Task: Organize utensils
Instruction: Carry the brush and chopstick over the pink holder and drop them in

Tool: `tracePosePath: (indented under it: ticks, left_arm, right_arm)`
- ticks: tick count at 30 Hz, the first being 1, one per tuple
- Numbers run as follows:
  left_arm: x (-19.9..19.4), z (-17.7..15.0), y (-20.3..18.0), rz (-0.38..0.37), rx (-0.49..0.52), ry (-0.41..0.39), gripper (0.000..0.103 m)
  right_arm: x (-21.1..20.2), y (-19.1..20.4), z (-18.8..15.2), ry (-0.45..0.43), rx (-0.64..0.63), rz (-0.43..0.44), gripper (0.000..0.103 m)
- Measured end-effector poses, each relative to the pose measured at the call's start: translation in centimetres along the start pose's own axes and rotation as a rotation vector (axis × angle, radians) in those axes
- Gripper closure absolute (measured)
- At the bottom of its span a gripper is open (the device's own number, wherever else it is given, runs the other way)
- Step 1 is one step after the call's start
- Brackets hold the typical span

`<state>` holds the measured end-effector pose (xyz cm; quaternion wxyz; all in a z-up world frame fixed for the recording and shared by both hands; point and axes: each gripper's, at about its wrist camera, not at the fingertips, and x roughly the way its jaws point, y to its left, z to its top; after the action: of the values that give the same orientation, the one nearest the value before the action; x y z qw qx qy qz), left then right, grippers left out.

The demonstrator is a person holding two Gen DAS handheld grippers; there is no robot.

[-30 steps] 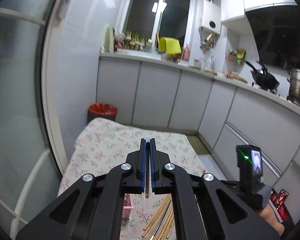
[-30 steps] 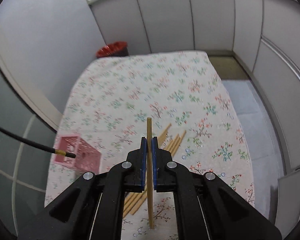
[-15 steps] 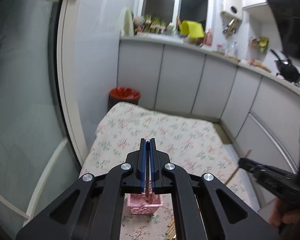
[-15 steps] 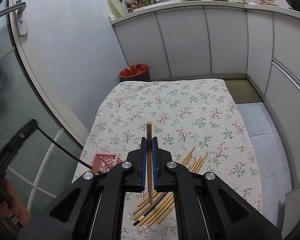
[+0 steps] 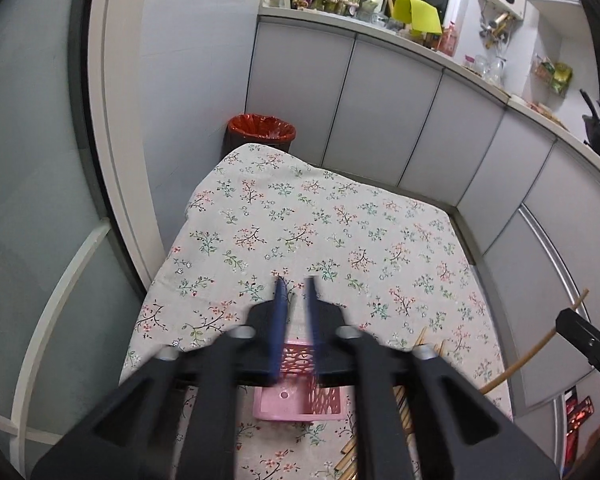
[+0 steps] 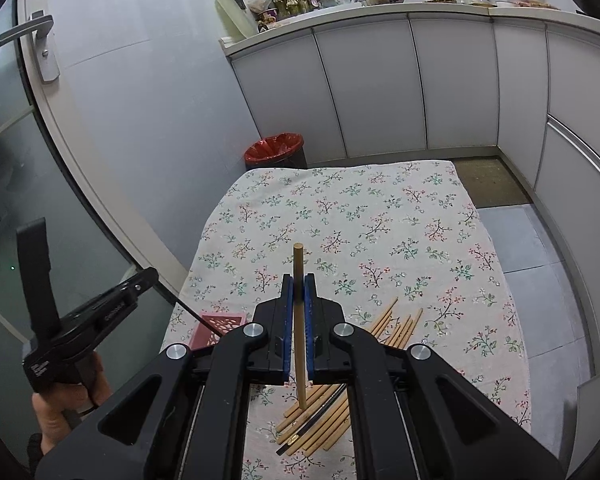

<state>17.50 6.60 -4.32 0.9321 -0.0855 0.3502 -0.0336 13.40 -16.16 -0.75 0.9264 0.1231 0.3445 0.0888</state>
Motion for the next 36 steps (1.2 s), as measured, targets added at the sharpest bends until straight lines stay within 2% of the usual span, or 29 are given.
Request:
tracePosePath:
  ticks: [2,5,8,10,15,19,23,30,36]
  left_arm:
    - [-0.9,0.0,0.0,0.003,-0.010,-0.041,0.046]
    - [-1.9,0.2,-0.4,-0.003,0.001,-0.049,0.045]
    - [-2.8,-0.2,0.1,0.008,-0.010,-0.027,0.035]
    - [-3.2,-0.5,0.5,0.014,-0.019,-0.012,0.032]
    - [-4.4,-1.1,2.1,0.040,-0.031,-0.025,0.020]
    - [-4.4,-1.6,3.1,0.080,-0.014,-0.014,0.016]
    - [-3.7,-2.2,4.4,0.074,-0.041,0.027,0.015]
    - [-3.4,-2.9,5.3,0.082,-0.049,0.050,0.013]
    - [-3.2,-3.1,5.0,0.086,-0.029,0.064,0.013]
  right_arm:
    - [-0.3,0.1,0.1,-0.008,0.000,0.005,0.099]
    - [-0.8,0.3,0.3,-0.024,-0.001,0.014,0.099]
    - [-1.2,0.7,0.7,-0.042,-0.004,0.027,0.099]
    - [-1.7,1.1,1.2,-0.060,-0.003,0.045,0.099]
    - [-3.1,3.0,2.5,-0.125,-0.017,0.105,0.099]
    - [-3.4,4.4,3.3,-0.170,-0.011,0.152,0.099]
    - [-2.0,6.0,3.4,-0.174,-0.019,0.174,0.099]
    - [3.9,7.0,1.9,-0.057,-0.033,0.141,0.099]
    - [6.5,6.8,1.1,0.009,-0.044,0.112,0.098]
